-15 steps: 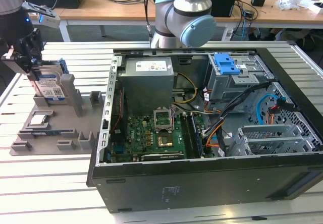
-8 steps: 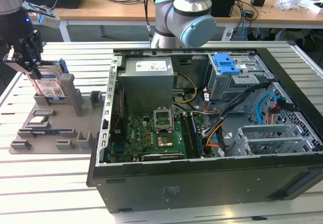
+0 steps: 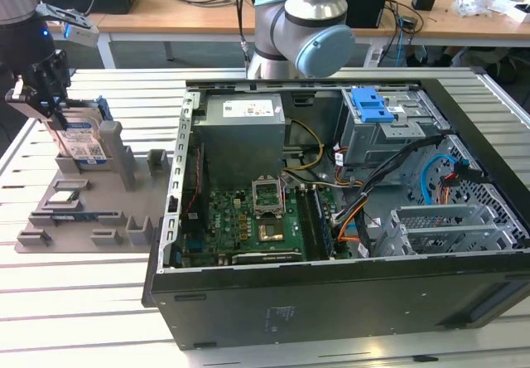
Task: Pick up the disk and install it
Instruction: 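Pick up the disk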
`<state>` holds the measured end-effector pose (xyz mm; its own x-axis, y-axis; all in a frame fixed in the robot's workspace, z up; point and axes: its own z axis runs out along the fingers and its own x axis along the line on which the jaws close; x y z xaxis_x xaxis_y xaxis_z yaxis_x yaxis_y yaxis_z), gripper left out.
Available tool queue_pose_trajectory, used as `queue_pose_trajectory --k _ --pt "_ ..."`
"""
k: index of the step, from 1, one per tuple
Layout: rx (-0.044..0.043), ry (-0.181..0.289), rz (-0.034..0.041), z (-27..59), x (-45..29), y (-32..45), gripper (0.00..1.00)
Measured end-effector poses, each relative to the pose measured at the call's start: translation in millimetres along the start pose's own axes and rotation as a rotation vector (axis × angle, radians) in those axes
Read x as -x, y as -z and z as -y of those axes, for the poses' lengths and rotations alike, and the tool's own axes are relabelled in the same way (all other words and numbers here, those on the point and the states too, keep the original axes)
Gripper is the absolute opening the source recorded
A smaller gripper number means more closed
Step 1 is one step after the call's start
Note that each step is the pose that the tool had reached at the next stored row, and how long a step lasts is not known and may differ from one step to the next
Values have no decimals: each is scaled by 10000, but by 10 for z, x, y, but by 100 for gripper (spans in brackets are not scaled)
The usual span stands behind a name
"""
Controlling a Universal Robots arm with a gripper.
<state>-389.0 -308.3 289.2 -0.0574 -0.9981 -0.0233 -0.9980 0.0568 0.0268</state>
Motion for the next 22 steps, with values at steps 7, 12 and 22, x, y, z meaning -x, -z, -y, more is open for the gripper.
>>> queue_pose_trajectory --k 7,12,22 --pt "0 0 0 0 0 -1 37" --pt "-1 0 1 -1 1 45 37" --pt "0 -1 1 -5 4 172 37"
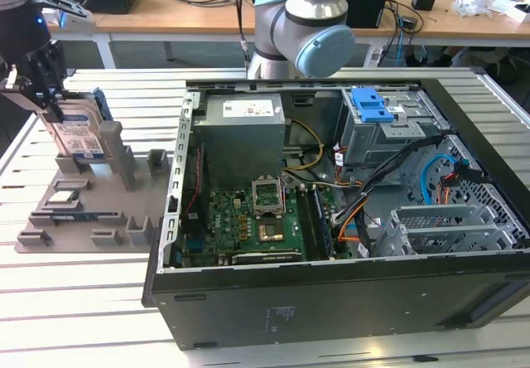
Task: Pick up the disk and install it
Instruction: 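Pick up the disk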
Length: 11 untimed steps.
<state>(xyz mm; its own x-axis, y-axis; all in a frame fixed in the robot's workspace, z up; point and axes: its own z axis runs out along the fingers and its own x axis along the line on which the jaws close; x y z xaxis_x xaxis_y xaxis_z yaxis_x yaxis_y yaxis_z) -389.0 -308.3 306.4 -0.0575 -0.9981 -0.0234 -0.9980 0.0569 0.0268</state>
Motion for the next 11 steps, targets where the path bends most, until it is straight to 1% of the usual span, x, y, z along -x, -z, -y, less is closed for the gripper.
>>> queue_pose_trajectory --k 2,3,7,9,11 --pt "1 0 0 -1 1 32 37" --pt "0 1 0 -2 2 68 37" --pt "1 0 0 -3 3 110 37" --pt "0 0 0 -4 4 155 37" --pt "0 0 0 -5 4 180 37"
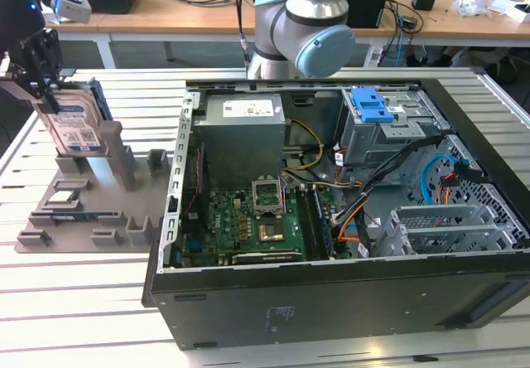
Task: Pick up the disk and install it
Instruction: 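Pick up the disk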
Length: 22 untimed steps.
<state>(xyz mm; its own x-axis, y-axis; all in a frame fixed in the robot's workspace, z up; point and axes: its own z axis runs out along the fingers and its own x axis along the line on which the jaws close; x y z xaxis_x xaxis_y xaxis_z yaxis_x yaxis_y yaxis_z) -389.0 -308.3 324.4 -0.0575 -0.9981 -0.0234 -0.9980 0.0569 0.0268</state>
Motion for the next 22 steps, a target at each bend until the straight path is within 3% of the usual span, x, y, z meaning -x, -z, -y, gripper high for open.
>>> queue_pose_trajectory --k 5,10,22 --pt "0 0 0 -2 2 71 37" --pt "0 0 0 -5 5 211 37" --pt "0 0 0 -11 10 436 37"
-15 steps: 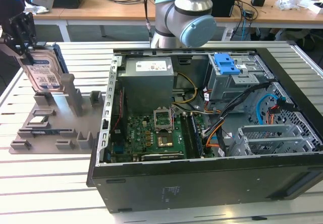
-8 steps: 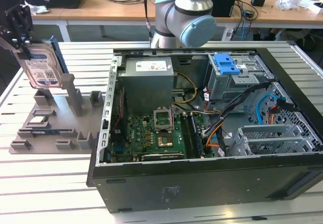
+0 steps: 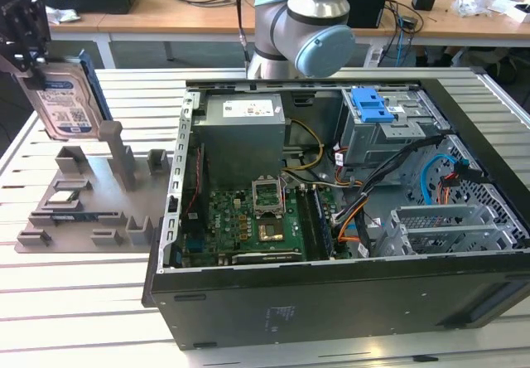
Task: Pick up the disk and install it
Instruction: 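Pick up the disk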
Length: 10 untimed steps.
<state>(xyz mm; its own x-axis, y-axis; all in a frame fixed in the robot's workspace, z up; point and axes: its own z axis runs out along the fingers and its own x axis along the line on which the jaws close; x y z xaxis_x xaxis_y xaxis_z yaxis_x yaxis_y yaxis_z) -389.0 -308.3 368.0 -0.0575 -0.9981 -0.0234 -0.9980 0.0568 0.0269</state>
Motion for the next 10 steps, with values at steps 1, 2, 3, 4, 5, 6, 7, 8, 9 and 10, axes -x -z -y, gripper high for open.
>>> queue_pose_trajectory --k 1,2,3,4,5,6,7,8,9,10 --pt "0 0 0 -1 0 18 37" --pt "0 0 0 -1 1 33 37" --pt "0 -1 0 -2 1 54 37" --pt "0 0 0 -2 2 71 37" --pt "0 0 0 -3 2 89 37" --pt "-1 0 0 -3 2 102 37" --pt "-1 0 0 -3 3 116 37" --pt "0 0 0 -4 3 133 37" --pt "0 0 0 -4 3 147 37" --pt "-1 0 0 -4 4 163 37"
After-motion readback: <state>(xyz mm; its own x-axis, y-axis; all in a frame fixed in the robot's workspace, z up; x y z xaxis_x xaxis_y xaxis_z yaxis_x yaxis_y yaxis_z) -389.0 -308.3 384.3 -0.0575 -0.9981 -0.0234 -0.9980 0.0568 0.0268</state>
